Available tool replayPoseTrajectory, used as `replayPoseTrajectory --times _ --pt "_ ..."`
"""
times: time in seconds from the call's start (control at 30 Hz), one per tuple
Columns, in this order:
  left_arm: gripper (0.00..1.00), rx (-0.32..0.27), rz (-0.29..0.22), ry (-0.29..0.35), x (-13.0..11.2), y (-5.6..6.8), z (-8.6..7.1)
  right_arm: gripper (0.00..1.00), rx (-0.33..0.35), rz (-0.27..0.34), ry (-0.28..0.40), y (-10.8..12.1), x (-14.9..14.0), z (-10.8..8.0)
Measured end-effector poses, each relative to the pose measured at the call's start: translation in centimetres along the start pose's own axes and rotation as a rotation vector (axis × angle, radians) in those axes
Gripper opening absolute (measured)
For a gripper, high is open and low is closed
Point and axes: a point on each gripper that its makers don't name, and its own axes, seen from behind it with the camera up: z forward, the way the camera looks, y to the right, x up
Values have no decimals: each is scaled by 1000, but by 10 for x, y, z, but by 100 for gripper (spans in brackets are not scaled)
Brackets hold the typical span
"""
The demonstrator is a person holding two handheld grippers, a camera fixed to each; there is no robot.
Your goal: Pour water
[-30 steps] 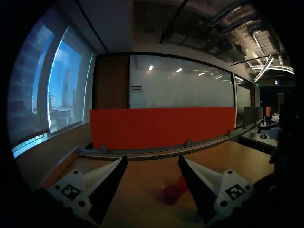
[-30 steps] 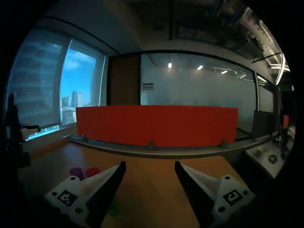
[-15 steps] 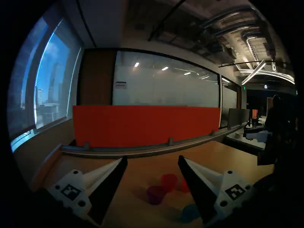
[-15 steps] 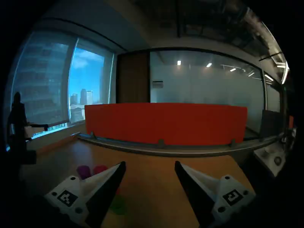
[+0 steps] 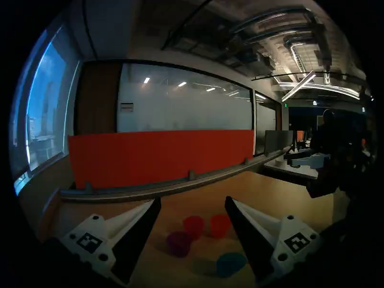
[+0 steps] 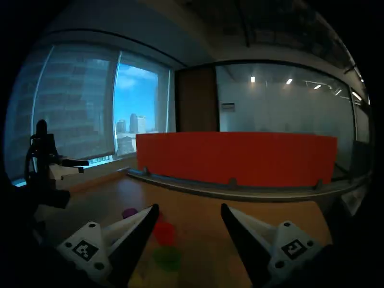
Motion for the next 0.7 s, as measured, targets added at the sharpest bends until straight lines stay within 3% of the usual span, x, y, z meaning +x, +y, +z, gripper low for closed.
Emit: replayPoseTrajectory --times 0.3,0.7 --pt "99 -39 3 13 6 9 0 99 39 -5 -2 -6 2 3" --pt "99 -82 -5 -25 -4 15 1 99 114 -18 -51 -22 -5 2"
